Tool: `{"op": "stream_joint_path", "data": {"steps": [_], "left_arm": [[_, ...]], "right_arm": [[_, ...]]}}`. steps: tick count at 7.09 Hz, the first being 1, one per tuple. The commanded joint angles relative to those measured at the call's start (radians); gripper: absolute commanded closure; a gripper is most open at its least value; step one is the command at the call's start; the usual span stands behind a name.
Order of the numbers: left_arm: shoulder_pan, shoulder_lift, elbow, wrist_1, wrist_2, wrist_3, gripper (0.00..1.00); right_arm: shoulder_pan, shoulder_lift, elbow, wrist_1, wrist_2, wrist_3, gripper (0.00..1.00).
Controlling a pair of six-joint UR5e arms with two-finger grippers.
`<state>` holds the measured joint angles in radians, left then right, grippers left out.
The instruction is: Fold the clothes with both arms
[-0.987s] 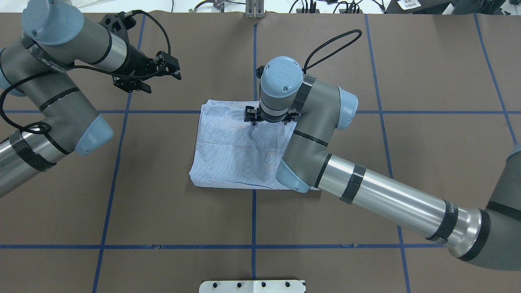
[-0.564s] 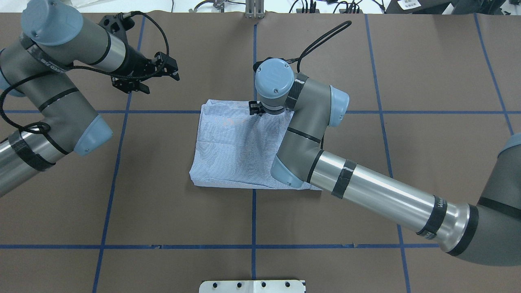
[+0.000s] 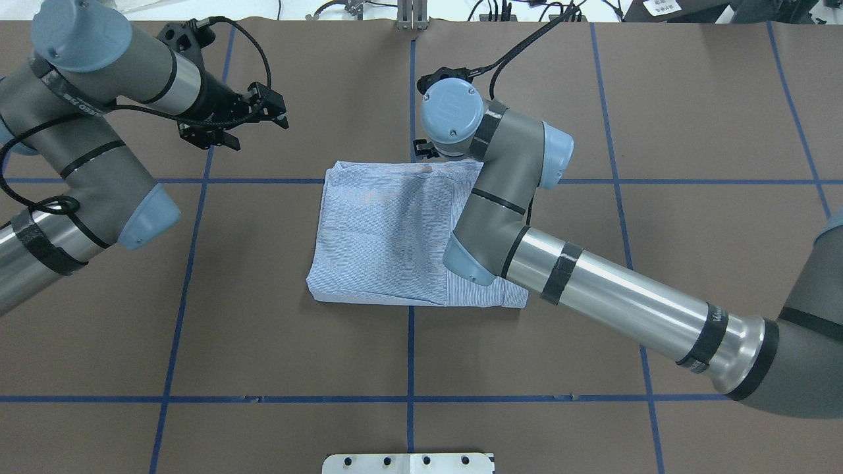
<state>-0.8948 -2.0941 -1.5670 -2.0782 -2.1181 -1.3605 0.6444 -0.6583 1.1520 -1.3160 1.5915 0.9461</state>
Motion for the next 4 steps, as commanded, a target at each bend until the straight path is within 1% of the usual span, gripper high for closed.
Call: {"op": "stream_joint_path", "data": {"steps": [1, 2, 3, 4], "left_arm": [[-0.051, 0.011, -0.005, 0.001, -0.002, 0.141, 0.0], [-0.115, 0.053, -0.013, 0.0, -0.006, 0.259, 0.0], [-0.18, 0.099, -0.03, 0.004, -0.02, 0.435, 0.0], [-0.255, 0.164, -0.037, 0.004, -0.063, 0.578, 0.0]], "right_arm": [[0.107, -0.013, 0.029, -0.005, 0.087, -0.082, 0.0], [0.203, -0.052, 0.063, -0.014, 0.229, -0.13, 0.0], [0.316, -0.145, 0.146, -0.031, 0.371, -0.194, 0.0], [0.434, -0.235, 0.219, -0.096, 0.48, -0.328, 0.0]]}}
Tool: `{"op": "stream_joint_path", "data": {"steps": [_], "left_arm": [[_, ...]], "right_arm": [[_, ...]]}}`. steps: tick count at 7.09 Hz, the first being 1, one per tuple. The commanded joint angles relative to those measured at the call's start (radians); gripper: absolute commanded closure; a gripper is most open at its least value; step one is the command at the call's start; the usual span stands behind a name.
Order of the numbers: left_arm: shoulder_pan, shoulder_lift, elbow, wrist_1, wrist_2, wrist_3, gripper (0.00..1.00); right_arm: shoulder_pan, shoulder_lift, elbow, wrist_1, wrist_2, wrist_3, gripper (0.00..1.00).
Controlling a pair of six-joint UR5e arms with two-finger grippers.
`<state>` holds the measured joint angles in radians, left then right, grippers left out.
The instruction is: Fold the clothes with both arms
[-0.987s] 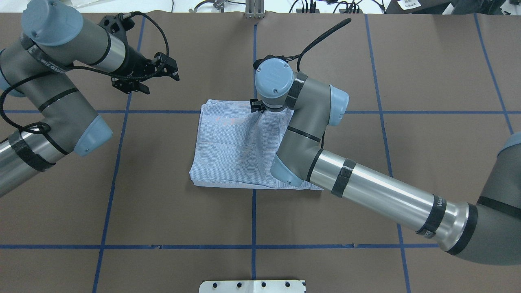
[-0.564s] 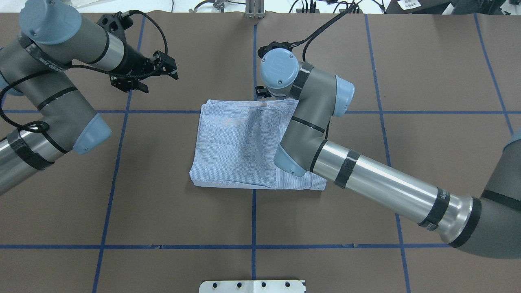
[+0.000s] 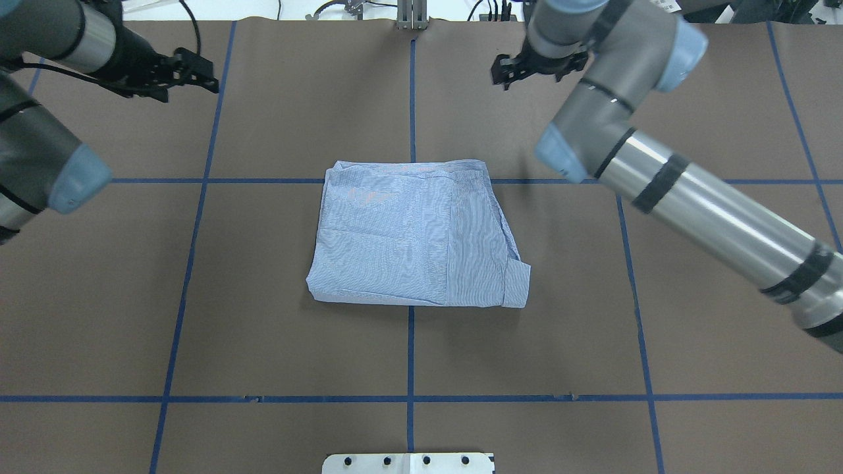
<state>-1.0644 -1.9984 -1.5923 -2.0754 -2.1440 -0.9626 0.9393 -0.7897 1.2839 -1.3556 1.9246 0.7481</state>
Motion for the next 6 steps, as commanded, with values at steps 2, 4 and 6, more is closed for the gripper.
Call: {"op": "stream_joint_path", "data": {"steps": [2, 4, 6], "left_arm": [[-0.185, 0.223, -0.028, 0.008, -0.07, 0.491, 0.0], [-0.345, 0.349, -0.026, 0.009, -0.071, 0.77, 0.0], [-0.469, 0.374, -0.032, 0.076, -0.082, 0.826, 0.0]], "right_arm": [[0.303, -0.285, 0.309, -0.35, 0.221, -0.501, 0.0], [0.436, -0.543, 0.421, -0.407, 0.275, -0.747, 0.0], [0.571, -0.708, 0.414, -0.402, 0.339, -0.938, 0.0]]}}
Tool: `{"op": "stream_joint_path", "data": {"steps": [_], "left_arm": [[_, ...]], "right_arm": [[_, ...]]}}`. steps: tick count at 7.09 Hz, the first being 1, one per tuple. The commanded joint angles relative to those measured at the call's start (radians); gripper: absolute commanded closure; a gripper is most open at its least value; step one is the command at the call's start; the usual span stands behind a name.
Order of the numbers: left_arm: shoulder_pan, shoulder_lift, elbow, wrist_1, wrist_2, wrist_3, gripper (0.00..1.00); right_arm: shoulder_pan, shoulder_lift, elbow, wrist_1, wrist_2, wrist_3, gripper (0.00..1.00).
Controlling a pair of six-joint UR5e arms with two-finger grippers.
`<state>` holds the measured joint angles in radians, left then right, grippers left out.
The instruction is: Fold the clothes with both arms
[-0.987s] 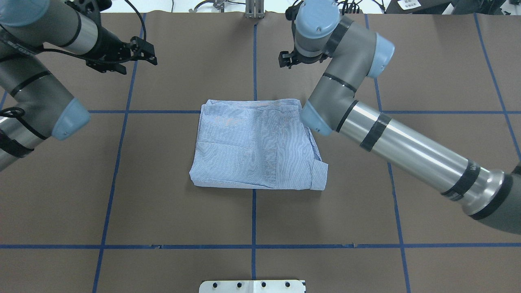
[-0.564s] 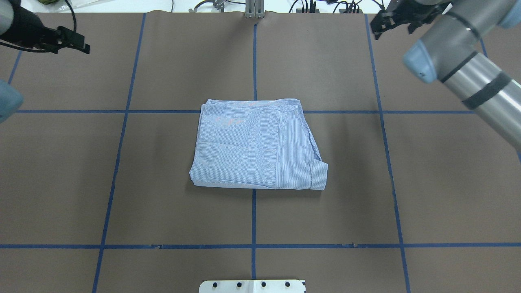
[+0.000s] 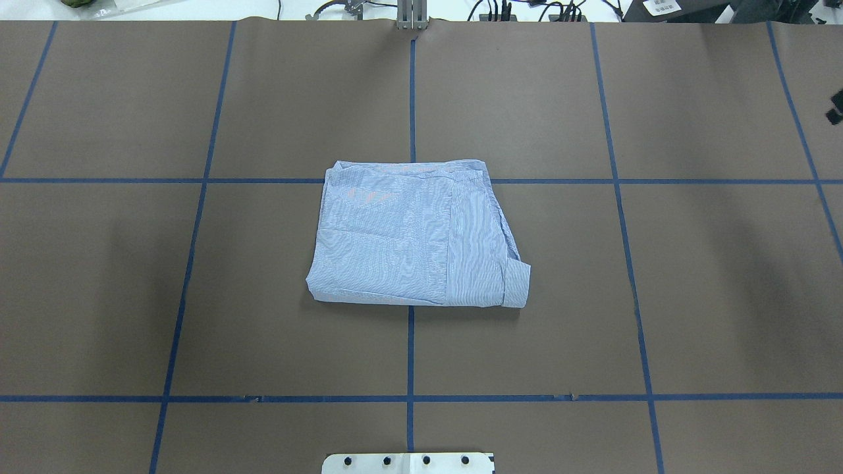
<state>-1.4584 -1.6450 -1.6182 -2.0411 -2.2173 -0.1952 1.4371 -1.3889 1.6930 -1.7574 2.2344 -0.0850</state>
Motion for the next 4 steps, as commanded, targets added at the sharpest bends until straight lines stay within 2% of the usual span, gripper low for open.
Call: {"op": "stream_joint_path", "data": {"steps": [1, 2, 4], "left_arm": [[-0.1, 0.072, -0.014, 0.013, -0.013, 0.136, 0.0], [-0.114, 0.088, -0.008, -0.008, -0.013, 0.158, 0.0], [-0.109, 0.123, 0.009, -0.014, 0.011, 0.155, 0.0]], "right_arm": [[0.072, -0.107, 0.002, 0.006, 0.027, -0.098, 0.0], [0.103, -0.169, -0.012, 0.013, 0.031, -0.104, 0.0], [0.135, -0.202, -0.061, 0.071, 0.019, -0.101, 0.0]]}}
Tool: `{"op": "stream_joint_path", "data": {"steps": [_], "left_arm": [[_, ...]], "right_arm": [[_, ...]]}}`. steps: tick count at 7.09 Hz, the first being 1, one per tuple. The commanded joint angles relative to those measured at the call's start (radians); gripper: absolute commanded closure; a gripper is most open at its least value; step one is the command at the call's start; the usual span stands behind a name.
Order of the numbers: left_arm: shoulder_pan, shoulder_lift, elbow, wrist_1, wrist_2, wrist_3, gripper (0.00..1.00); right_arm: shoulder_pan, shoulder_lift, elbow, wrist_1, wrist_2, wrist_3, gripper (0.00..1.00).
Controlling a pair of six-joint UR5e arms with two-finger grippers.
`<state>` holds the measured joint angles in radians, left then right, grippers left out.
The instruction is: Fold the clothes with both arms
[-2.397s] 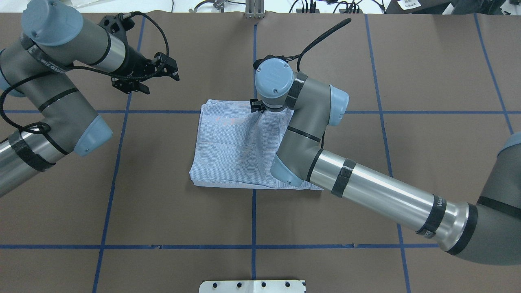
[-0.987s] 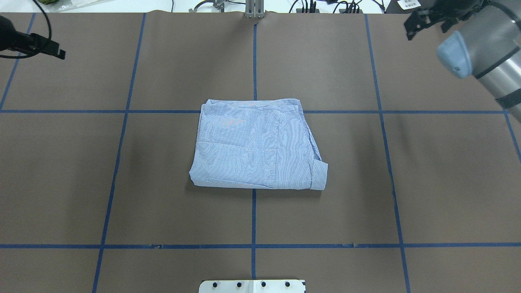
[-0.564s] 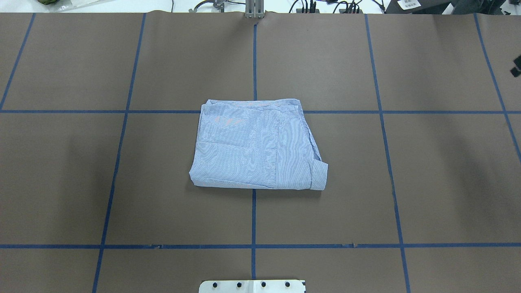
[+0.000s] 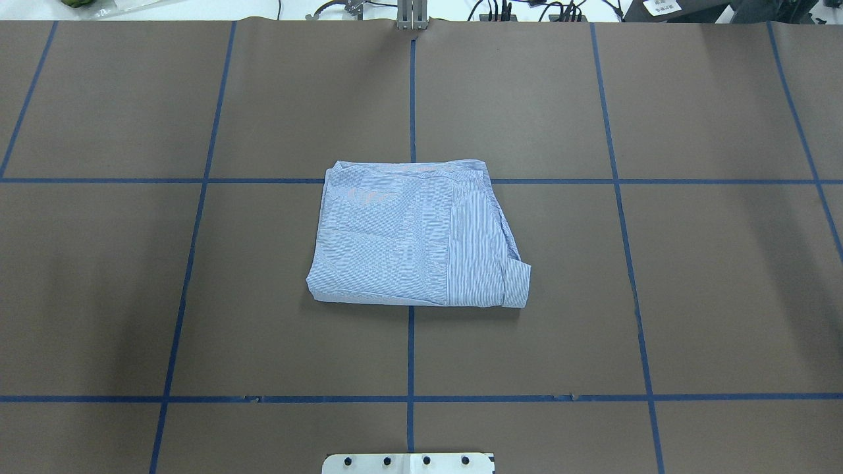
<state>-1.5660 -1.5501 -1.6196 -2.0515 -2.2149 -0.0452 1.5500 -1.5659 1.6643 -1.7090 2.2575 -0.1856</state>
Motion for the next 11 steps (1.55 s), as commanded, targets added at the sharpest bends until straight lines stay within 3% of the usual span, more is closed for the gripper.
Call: {"op": "stream_joint_path", "data": {"steps": [1, 2, 5, 6, 7, 8, 9, 11], "left_arm": [[0.0, 0.028, 0.018, 0.007, 0.008, 0.007, 0.0], [0.001, 0.024, 0.011, 0.069, 0.009, 0.005, 0.0], [0.046, -0.028, -0.066, 0.46, 0.008, 0.013, 0.0], [0.043, -0.018, -0.068, 0.497, -0.003, 0.056, 0.0], [0.04, -0.006, -0.048, 0.511, -0.014, 0.218, 0.0], [0.035, -0.001, -0.042, 0.523, -0.079, 0.267, 0.0], [0.032, 0.008, -0.039, 0.521, -0.13, 0.271, 0.0], [-0.003, 0.01, -0.045, 0.521, -0.138, 0.271, 0.0]], "right_arm": [[0.027, -0.017, -0.037, 0.022, 0.002, 0.009, 0.0], [0.025, -0.014, -0.04, 0.022, 0.002, 0.029, 0.0], [0.025, -0.014, -0.041, 0.022, 0.014, 0.092, 0.0], [0.025, -0.019, -0.046, 0.022, 0.046, 0.092, 0.0], [0.025, -0.025, -0.047, 0.022, 0.059, 0.092, 0.0], [0.025, -0.025, -0.051, 0.022, 0.06, 0.092, 0.0], [0.025, -0.025, -0.052, 0.022, 0.06, 0.094, 0.0], [0.027, -0.023, -0.055, 0.022, 0.06, 0.12, 0.0]]}}
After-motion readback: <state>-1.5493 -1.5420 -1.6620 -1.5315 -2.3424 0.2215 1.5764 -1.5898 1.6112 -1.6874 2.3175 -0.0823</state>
